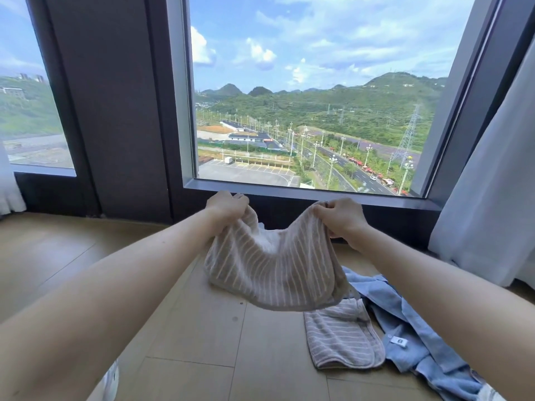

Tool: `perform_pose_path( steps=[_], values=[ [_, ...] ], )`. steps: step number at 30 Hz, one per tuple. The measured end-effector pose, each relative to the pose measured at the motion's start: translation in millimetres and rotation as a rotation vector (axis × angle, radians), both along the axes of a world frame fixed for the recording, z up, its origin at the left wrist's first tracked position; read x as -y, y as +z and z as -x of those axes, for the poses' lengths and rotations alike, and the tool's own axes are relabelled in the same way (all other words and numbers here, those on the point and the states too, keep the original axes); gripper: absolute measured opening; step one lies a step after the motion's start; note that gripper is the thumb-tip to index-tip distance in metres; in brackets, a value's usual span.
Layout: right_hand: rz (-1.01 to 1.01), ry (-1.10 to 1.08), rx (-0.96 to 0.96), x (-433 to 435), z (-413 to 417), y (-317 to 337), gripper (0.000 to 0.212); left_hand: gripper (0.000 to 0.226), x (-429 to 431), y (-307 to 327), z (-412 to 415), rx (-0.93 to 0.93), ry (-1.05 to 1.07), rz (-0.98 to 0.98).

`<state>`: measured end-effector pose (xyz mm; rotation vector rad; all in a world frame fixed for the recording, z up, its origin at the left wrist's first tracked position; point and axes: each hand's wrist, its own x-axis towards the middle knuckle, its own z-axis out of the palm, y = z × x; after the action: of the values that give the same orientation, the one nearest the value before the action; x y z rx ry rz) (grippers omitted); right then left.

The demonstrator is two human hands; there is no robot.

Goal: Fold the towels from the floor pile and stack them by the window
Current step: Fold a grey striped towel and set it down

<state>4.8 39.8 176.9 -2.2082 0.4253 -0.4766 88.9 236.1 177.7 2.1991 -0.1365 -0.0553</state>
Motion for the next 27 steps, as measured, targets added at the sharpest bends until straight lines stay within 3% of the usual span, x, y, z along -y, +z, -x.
perform_pose_path(
  steps=[2, 10, 15, 22, 27],
  values=[
    [-0.1, -0.052, -0.035, 0, 0, -1, 0.024, 0.027, -1, -2, -3, -0.039, 0.003, 0.059],
    [-0.188, 0.015, 0.026, -9, 3, -1, 0.016, 0.048, 6, 1, 4, -0.129, -0.011, 0.348],
    [-0.228, 0.085, 0.093, -19, -1, 0, 0.02, 0.027, 16, 3, 14, -0.123, -0.139, 0.417],
    [-0.215, 0.178, 0.112, -33, -7, -5, 0.021, 0.016, 22, 2, 23, 0.005, -0.258, 0.312],
    [-0.219, 0.202, 0.085, -41, -6, -3, 0.035, 0.033, 28, -1, 26, 0.061, -0.326, 0.195]
  ],
)
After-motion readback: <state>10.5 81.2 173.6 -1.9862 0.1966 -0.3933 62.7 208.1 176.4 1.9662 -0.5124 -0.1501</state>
